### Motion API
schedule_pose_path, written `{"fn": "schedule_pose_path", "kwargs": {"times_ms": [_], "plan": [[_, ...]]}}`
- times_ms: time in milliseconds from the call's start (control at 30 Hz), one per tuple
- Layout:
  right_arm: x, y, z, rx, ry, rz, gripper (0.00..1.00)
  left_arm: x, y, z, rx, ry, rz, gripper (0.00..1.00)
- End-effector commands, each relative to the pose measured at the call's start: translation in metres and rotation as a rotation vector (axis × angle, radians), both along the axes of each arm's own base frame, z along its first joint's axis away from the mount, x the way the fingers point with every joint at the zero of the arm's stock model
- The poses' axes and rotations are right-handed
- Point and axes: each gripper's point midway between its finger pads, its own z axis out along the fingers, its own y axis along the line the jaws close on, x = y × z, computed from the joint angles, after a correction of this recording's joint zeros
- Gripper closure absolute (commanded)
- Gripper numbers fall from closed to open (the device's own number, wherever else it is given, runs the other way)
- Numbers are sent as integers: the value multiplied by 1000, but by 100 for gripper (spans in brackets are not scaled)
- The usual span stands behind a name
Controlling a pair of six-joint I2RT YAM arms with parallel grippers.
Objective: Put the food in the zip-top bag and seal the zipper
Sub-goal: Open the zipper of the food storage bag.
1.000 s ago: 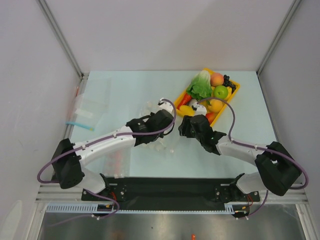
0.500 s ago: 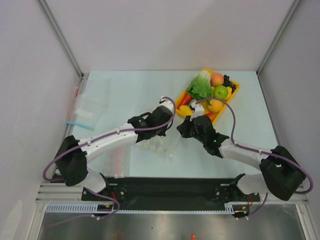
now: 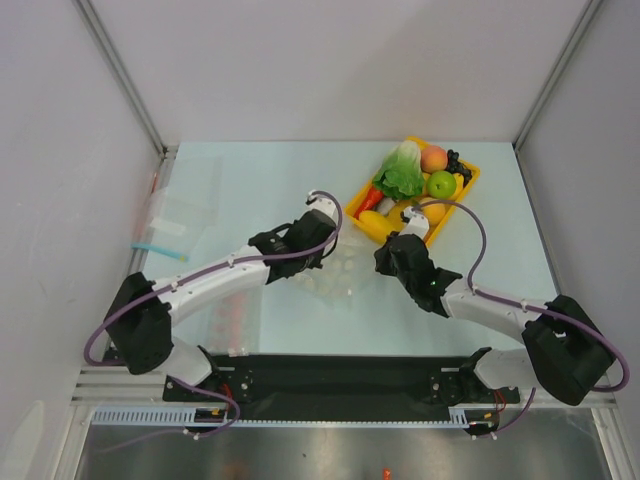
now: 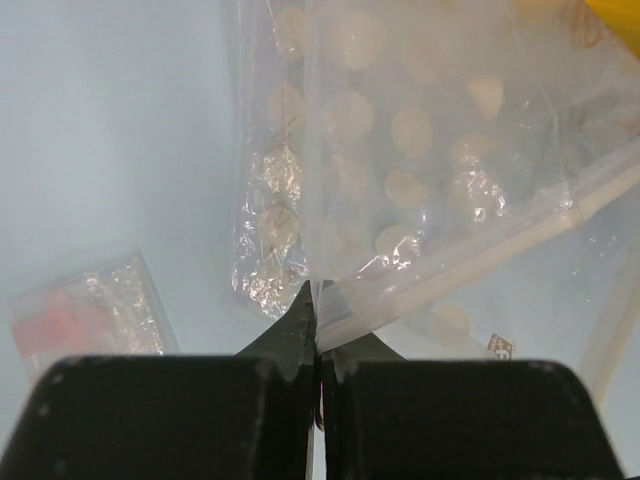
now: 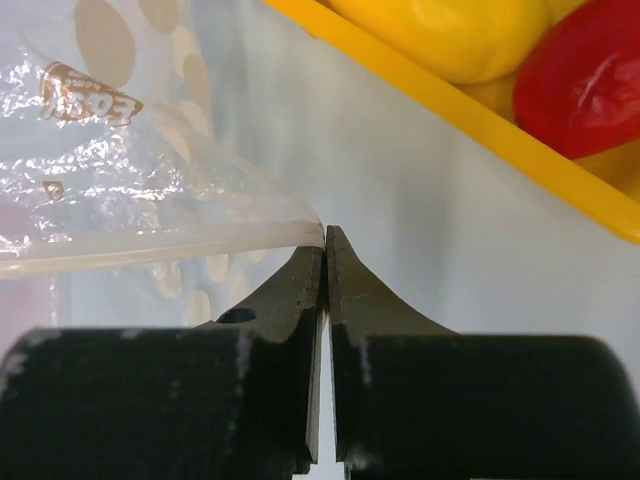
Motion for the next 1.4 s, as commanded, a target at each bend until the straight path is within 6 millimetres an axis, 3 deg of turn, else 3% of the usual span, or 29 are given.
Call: {"fn": "schedule_pose_path", "kwargs": {"times_ms": [0,100,167,200,300,433,600,733,767,867,1000,1067,1200,1367], "plan": [[12,-9,5,-28,-12,-71,96,4,27,45,8,-141,118,99],[10,0,2,-24,0,-18,97,-3,22,56,17,-189,105,95],[9,21,4,18,-2,76,100,-7,14,57,17,-190,71,91],[7,28,5,32,-3,118,100,-8,10,57,10,-190,59,83],[3,43,4,61,-17,189,100,-8,4,48,17,-171,35,68],[0,56,5,101,-25,245,100,-5,1,36,71,-143,30,64],[-3,58,1,110,-18,256,100,0,0,9,188,-80,38,64],[-4,62,4,107,-27,275,100,-3,-10,12,130,-83,2,54],[-5,62,4,106,-26,275,100,-3,-11,25,87,-110,4,47],[-6,62,7,103,-36,281,100,-9,-15,38,-1,-153,-15,32],[-8,65,13,92,-53,295,100,-20,-11,70,-158,-228,-39,25],[-9,66,15,81,-62,291,100,-24,-16,74,-215,-242,-72,23],[-11,69,19,73,-79,297,100,-29,-28,70,-250,-218,-121,21],[-13,69,22,66,-92,298,100,-28,-44,45,-212,-147,-155,20]]}}
